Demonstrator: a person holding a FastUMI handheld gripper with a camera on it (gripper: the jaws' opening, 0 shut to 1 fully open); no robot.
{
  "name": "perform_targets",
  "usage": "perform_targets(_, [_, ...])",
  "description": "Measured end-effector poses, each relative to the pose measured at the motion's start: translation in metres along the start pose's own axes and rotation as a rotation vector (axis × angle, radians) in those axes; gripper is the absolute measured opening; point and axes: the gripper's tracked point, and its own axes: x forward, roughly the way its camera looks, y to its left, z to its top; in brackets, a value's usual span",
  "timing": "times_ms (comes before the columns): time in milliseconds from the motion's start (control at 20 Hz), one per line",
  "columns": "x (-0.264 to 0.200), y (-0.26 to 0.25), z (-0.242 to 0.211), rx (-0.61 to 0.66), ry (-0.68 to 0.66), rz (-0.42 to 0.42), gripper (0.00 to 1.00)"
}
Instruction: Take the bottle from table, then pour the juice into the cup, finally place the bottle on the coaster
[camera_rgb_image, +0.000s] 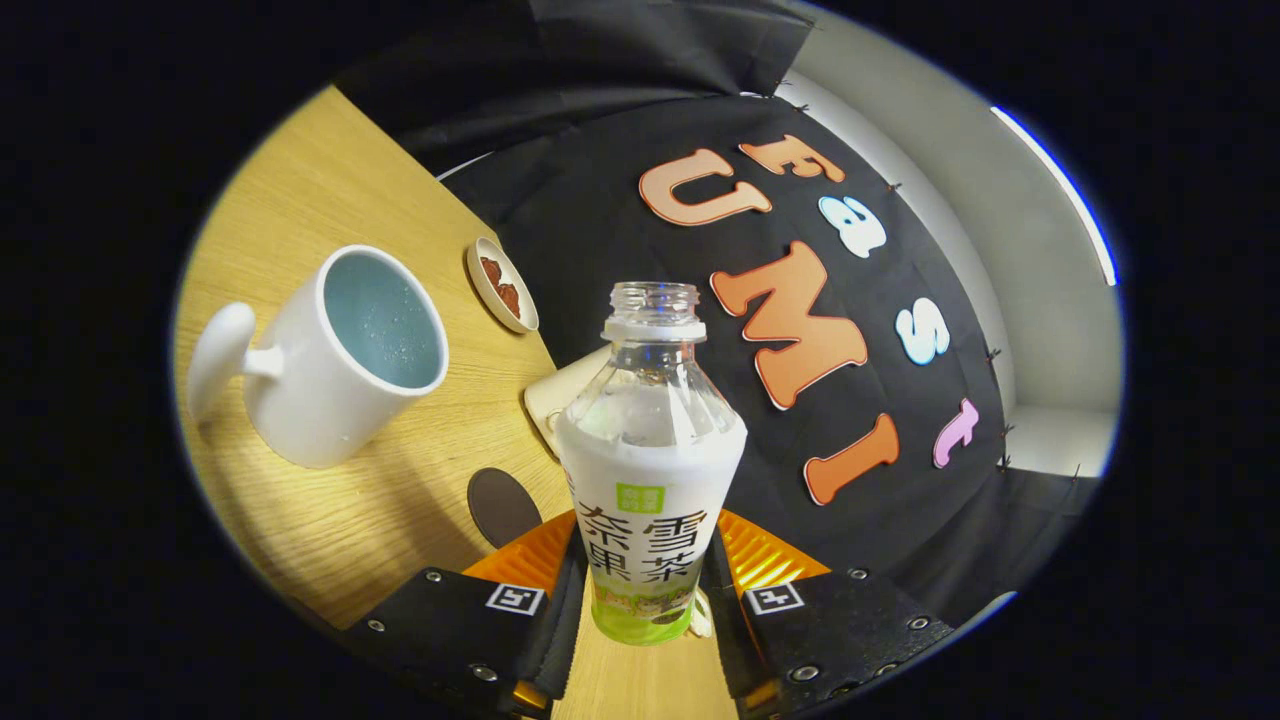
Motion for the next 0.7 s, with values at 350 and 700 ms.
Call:
perform_targets(350, [0.005,0.002,0.004,-0.195,-0.051,-0.023,0.59])
perform_targets(700, [0.013,-0.008,0.014,-0.343,-0.106,-0.062,0.58])
